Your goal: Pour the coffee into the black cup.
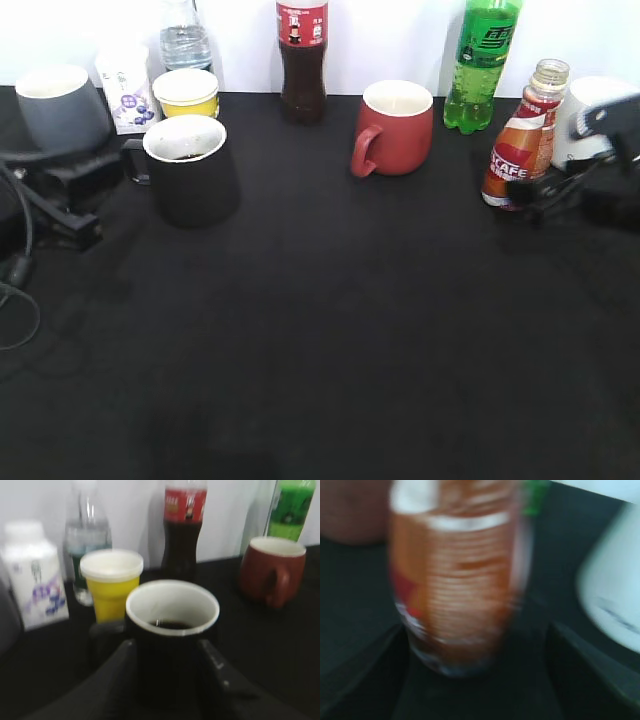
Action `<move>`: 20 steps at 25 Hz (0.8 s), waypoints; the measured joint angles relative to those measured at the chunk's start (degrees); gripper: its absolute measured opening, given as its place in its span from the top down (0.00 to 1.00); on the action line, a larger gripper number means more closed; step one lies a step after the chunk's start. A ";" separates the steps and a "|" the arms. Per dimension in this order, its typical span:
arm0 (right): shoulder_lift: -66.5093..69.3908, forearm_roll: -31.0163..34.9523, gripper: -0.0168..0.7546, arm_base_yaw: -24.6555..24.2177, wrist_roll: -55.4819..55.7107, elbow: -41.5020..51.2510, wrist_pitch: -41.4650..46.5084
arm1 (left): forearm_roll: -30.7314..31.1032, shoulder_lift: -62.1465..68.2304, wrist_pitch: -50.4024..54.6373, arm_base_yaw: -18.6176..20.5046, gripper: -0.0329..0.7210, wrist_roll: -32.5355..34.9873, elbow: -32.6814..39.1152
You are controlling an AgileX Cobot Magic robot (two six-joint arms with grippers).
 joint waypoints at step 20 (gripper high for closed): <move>-65.92 21.50 0.20 21.44 8.63 -7.46 86.40 | -13.64 -60.32 106.83 -15.95 0.41 -1.96 -18.94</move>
